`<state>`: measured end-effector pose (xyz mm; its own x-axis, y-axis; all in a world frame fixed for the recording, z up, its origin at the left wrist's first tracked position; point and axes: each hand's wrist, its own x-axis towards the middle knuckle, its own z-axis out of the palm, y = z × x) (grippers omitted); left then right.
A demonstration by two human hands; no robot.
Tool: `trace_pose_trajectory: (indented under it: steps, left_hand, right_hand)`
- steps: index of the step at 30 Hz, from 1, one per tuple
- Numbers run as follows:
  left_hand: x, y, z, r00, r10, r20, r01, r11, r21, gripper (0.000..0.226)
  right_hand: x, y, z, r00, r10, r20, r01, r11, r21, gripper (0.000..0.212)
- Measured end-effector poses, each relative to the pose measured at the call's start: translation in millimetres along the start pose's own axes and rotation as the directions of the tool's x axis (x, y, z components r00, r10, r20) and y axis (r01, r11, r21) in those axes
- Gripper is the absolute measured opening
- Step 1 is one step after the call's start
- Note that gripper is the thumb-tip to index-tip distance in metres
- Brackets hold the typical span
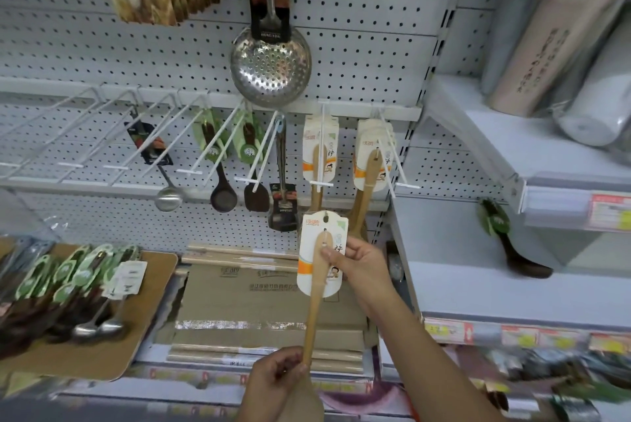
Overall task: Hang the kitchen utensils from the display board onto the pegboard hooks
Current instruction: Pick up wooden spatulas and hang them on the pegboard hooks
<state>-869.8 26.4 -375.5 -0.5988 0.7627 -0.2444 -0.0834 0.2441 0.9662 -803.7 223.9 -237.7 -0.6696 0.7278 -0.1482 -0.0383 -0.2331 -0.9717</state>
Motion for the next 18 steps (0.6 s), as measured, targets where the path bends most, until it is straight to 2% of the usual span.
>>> trace_pose_trajectory:
  steps: [3, 18]
  left_hand:
    - [1, -3, 0, 1.000, -0.020, 0.015, 0.021, 0.999, -0.037, 0.028]
    - [5, 20, 8, 0.999, 0.044, 0.003, -0.043, 0.988, -0.149, 0.016]
  right_hand:
    - [-2, -4, 1, 1.000, -0.026, 0.014, 0.026, 1.000, 0.011, 0.029]
    - [-3, -34, 13, 0.994, -0.108, 0.029, 0.108, 0.994, 0.016, 0.019]
